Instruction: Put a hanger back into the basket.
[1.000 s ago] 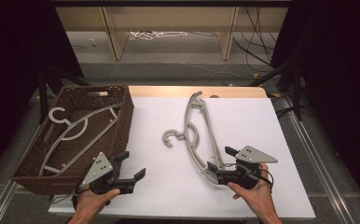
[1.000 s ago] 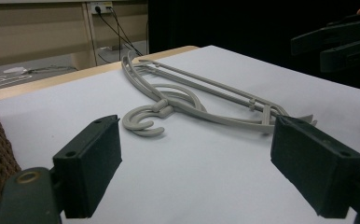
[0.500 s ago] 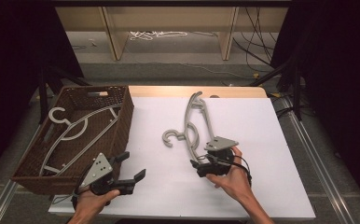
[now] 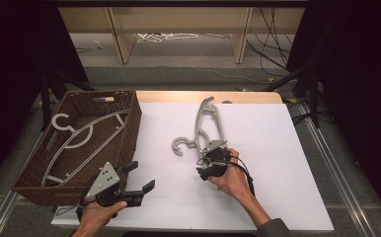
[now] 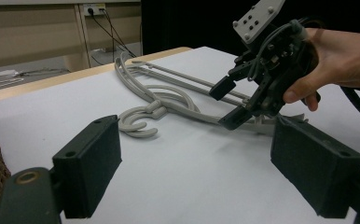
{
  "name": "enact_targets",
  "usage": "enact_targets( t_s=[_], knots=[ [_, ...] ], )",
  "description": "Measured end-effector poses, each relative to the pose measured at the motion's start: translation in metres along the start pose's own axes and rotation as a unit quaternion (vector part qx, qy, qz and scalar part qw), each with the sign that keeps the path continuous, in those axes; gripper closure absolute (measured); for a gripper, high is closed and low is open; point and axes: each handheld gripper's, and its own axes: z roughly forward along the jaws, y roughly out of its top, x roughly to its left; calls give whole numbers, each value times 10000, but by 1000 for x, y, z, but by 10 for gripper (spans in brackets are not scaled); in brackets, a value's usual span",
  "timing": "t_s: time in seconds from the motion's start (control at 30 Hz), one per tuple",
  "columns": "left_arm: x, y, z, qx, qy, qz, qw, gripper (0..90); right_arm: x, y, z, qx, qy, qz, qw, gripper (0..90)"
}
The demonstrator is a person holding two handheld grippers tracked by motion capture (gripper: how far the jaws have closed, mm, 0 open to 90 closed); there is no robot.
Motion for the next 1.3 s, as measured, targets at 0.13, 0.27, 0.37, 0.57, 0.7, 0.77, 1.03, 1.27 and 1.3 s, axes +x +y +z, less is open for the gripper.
enact_targets(
  t_s=[0.13,0.27,0.37,0.57,0.7,0.77,1.03,1.27,1.3],
  knots=[
    [0,0,1,-12,-8,0,10000,159,-2,2,4,153,60,55,9999,303],
    [0,0,1,-16,3,1,10000,159,-5,3,10,116,-8,37,9999,355],
    [0,0,0,-6,-8,89,10000,159,-9,5,13,374,100,86,9992,405],
    [-1,0,1,25,6,73,10000,159,-18,3,17,438,263,342,9981,470],
    [-1,0,1,36,-7,76,10000,159,-17,4,19,477,356,483,9971,519],
    [-1,0,2,-26,-44,49,10000,160,-18,5,21,501,403,492,9967,551],
    [-2,-1,2,78,-13,-26,10000,160,-15,8,23,602,250,440,9969,593],
    [-1,-1,2,70,-25,1,10000,160,-17,9,19,646,191,666,9955,716],
    [-1,0,2,63,-30,3,10000,160,-17,8,19,616,195,689,9955,720]
  ],
)
